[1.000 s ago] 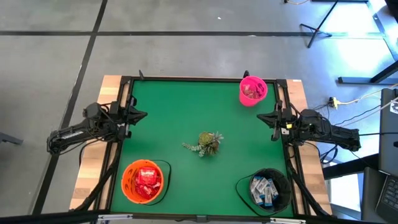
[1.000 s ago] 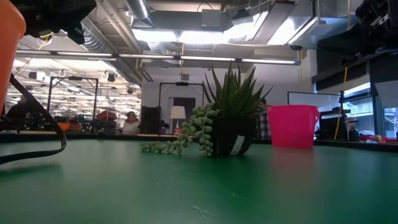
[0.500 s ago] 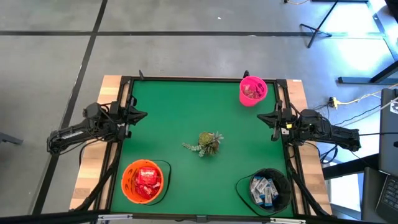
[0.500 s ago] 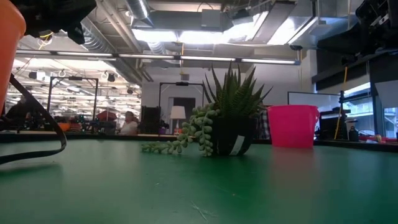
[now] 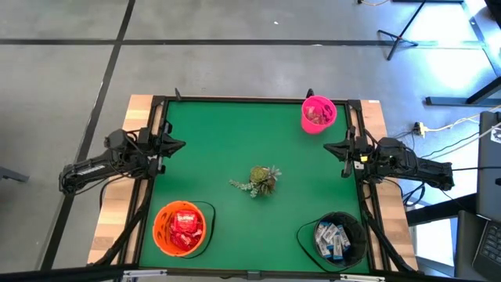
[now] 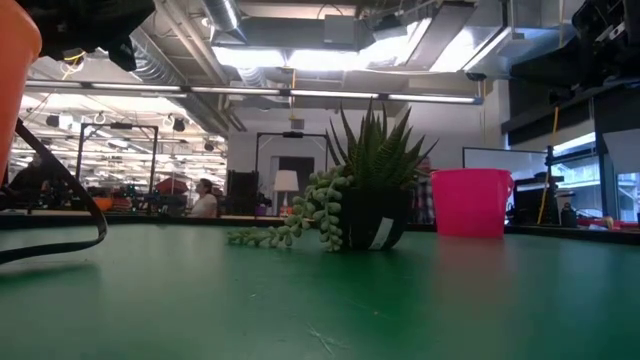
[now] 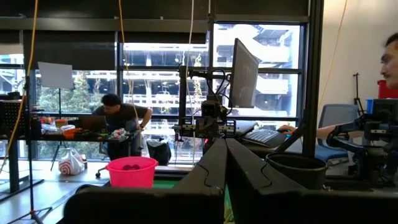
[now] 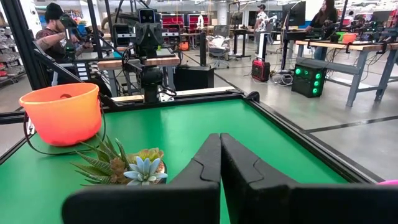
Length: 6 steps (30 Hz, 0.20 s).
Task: Sort candy
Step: Return to Home Position
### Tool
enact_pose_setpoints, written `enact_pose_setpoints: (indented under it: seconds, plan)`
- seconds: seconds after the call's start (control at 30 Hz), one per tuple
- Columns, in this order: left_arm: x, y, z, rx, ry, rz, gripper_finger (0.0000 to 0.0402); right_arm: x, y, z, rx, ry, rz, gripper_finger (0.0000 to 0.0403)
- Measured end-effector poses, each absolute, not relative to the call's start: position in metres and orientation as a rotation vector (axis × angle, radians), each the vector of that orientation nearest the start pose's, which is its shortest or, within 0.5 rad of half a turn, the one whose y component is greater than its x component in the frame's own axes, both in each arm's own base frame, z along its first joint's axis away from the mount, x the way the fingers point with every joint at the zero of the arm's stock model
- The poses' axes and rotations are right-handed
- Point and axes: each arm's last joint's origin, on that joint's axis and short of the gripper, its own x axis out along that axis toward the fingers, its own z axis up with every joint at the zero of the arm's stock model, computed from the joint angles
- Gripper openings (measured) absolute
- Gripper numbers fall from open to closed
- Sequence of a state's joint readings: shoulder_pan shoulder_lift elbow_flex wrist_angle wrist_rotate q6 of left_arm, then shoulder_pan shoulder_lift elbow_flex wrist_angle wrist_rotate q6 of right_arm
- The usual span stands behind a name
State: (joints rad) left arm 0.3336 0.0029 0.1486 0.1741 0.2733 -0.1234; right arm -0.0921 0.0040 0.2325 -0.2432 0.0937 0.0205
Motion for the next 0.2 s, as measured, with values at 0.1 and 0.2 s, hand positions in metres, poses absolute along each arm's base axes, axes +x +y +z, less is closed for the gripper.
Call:
enact_pose_setpoints:
  seconds: [0.1,0.2]
  plan:
    - [0.0786,0.0190,0.2293,-0.027,-0.308,0.041,0.0000,0.0770,-0.0098,0.2171,0.021,0.013,-0.186,0.0001]
    - [0.0786,0.0190,0.2293,-0.027,-0.308,0.041,0.0000,0.0770,-0.0098,0.2171,0.021,0.013,-0.186,0.0001]
